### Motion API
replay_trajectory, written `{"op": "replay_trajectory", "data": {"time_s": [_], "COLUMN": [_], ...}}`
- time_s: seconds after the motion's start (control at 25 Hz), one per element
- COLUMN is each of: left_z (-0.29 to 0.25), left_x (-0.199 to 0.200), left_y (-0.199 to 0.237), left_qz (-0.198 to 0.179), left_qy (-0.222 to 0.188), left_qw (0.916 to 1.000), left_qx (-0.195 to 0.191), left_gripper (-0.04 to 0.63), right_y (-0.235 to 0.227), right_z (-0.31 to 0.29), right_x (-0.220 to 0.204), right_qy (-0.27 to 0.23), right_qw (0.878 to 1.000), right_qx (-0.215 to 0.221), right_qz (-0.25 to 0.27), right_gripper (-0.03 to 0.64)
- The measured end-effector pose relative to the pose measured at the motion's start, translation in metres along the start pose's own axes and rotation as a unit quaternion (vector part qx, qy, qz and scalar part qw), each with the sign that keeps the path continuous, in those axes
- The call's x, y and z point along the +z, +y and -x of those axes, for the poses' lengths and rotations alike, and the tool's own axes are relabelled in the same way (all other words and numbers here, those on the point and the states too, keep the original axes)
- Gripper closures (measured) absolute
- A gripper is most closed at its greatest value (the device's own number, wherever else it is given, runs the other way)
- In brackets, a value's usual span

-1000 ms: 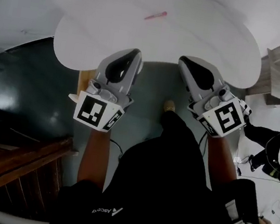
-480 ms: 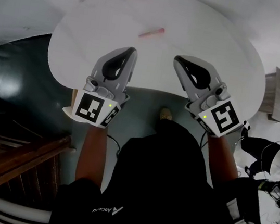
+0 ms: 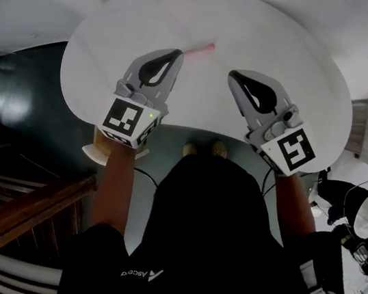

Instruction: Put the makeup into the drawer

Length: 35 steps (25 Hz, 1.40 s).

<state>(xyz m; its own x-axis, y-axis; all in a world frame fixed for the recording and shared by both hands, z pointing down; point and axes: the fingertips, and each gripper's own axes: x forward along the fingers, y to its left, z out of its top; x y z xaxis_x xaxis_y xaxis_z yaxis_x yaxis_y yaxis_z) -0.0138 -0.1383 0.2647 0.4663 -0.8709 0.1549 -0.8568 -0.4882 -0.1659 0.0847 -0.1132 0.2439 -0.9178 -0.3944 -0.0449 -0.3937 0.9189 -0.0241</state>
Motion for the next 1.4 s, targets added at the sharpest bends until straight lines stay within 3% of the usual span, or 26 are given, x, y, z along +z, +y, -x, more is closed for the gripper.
{"op": "replay_trajectory", "data": {"time_s": [0.32, 0.44, 0.52, 0.8, 1.16, 1.4], "left_z": [-0.047, -0.062, -0.072, -0.1, -0.12, -0.129], "left_x": [-0.056, -0.08, -0.095, -0.148, -0.202, -0.221], "left_y": [0.009, 0.012, 0.013, 0.011, 0.014, 0.016], "left_qz": [-0.05, -0.057, -0.065, -0.094, -0.127, -0.127], "left_qy": [0.104, 0.141, 0.165, 0.246, 0.337, 0.37], "left_qw": [0.9911, 0.9839, 0.9782, 0.9516, 0.9095, 0.8911], "left_qx": [-0.068, -0.094, -0.109, -0.158, -0.207, -0.23], "left_gripper": [0.581, 0.505, 0.491, 0.454, 0.448, 0.448], "right_y": [-0.019, -0.025, -0.03, -0.04, -0.049, -0.06], "right_z": [-0.016, -0.019, -0.019, -0.021, -0.015, -0.007], "right_x": [-0.009, -0.014, -0.019, -0.038, -0.059, -0.069], "right_qy": [0.005, 0.008, 0.011, 0.03, 0.048, 0.057], "right_qw": [1.0, 0.999, 0.999, 0.998, 0.996, 0.994], "right_qx": [-0.028, -0.037, -0.042, -0.055, -0.07, -0.086], "right_qz": [-0.003, -0.008, -0.01, -0.018, -0.038, -0.047], "right_gripper": [0.614, 0.614, 0.614, 0.614, 0.614, 0.614]}}
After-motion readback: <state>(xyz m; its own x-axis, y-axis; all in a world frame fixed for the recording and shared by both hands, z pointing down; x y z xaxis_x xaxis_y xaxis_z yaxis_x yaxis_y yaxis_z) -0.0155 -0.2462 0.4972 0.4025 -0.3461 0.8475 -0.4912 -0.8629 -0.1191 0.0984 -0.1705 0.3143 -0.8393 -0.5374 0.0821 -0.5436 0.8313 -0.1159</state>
